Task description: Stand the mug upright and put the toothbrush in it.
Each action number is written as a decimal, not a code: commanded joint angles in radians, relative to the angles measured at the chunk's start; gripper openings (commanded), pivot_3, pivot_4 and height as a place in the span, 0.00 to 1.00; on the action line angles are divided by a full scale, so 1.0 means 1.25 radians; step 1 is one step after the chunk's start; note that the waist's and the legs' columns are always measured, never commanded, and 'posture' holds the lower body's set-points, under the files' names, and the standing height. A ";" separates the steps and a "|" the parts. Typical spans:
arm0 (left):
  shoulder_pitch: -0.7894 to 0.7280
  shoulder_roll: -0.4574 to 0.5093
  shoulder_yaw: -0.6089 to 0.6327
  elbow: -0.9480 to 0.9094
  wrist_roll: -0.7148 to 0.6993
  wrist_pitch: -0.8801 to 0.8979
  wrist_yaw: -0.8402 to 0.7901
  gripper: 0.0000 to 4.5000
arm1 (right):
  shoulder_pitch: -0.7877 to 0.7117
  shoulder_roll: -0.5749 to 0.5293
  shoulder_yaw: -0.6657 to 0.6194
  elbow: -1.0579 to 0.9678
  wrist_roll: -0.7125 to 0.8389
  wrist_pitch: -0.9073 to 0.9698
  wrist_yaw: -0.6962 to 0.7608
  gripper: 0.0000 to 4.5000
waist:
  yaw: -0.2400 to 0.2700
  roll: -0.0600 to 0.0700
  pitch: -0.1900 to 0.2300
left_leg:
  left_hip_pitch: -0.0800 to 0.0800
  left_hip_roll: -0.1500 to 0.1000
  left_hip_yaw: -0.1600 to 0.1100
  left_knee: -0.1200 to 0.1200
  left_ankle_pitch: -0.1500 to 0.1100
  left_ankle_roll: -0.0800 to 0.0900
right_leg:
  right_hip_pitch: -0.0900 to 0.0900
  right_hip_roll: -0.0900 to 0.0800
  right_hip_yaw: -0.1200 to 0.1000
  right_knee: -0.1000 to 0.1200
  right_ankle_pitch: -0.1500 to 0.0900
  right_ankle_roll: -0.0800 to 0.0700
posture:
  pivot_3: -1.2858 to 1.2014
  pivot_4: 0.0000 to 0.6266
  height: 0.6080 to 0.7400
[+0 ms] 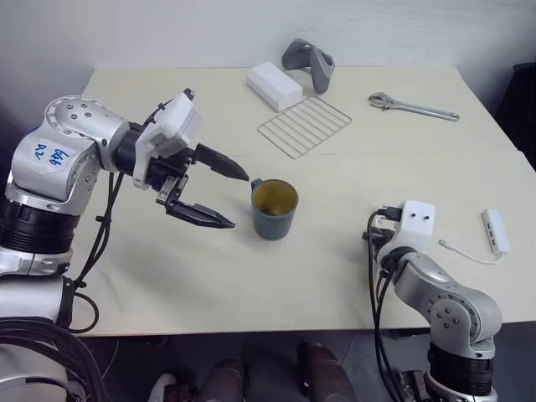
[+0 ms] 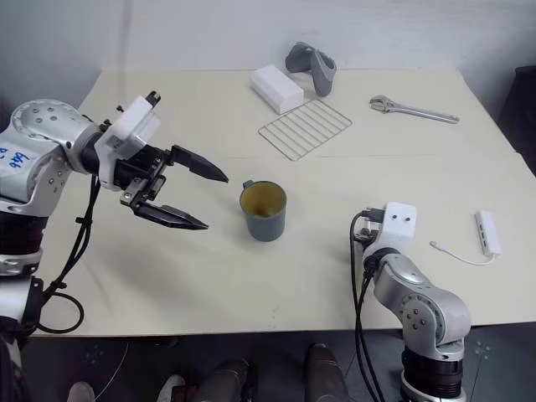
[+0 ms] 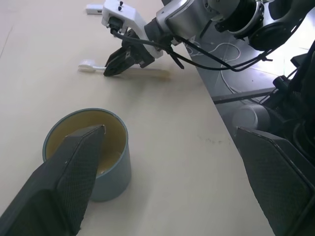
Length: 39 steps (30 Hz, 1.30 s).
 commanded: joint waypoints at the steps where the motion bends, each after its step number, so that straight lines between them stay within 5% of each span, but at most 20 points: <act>1: -0.022 0.003 0.009 0.003 -0.002 0.000 -0.075 1.00 | 0.000 0.017 -0.007 -0.020 -0.017 0.009 0.014 0.04 | 0.000 0.000 0.000 | 0.000 0.000 0.000 0.000 0.000 0.000 | 0.000 0.000 0.000 0.000 0.000 0.000 | 0.52 0.24 1.00; 8: 0.009 0.020 0.062 -0.024 -0.044 0.076 -0.027 1.00 | -0.102 -0.007 0.005 -0.034 -0.049 -0.082 0.124 0.04 | -0.003 0.001 0.000 | 0.000 0.000 0.001 0.000 0.000 0.000 | -0.001 0.000 0.001 0.000 0.000 0.000 | 0.52 0.24 1.00; 13: 0.116 0.062 0.184 -0.056 -0.079 0.150 0.071 1.00 | -0.323 0.006 0.044 0.009 0.008 -0.161 0.298 0.04 | -0.019 0.002 0.001 | 0.000 0.000 0.001 -0.001 0.000 0.000 | -0.002 0.000 0.000 0.001 0.000 0.000 | 0.52 0.24 1.00; 20: 0.218 0.084 0.310 -0.104 -0.133 0.234 0.162 1.00 | -0.499 0.143 0.138 0.160 0.008 -0.284 0.435 0.04 | -0.023 0.002 0.001 | 0.001 0.000 -0.003 -0.002 0.000 -0.001 | -0.003 0.000 -0.002 0.002 0.000 0.000 | 0.52 0.24 1.00; 29: 0.218 0.070 0.333 -0.109 -0.153 0.258 0.215 1.00 | -0.463 0.233 0.258 0.435 -0.228 -0.667 0.542 0.04 | -0.024 0.001 0.001 | 0.001 -0.004 -0.005 -0.001 0.000 -0.001 | -0.003 -0.002 -0.003 0.007 0.000 0.000 | 0.52 0.24 1.00; 39: 0.185 0.060 0.310 -0.086 -0.142 0.242 0.213 1.00 | -0.410 0.242 0.263 0.382 -0.244 -0.672 0.563 0.04 | -0.045 0.001 0.001 | 0.002 -0.002 -0.006 -0.001 0.000 -0.002 | -0.004 -0.001 -0.004 0.008 0.000 0.000 | 0.52 0.24 1.00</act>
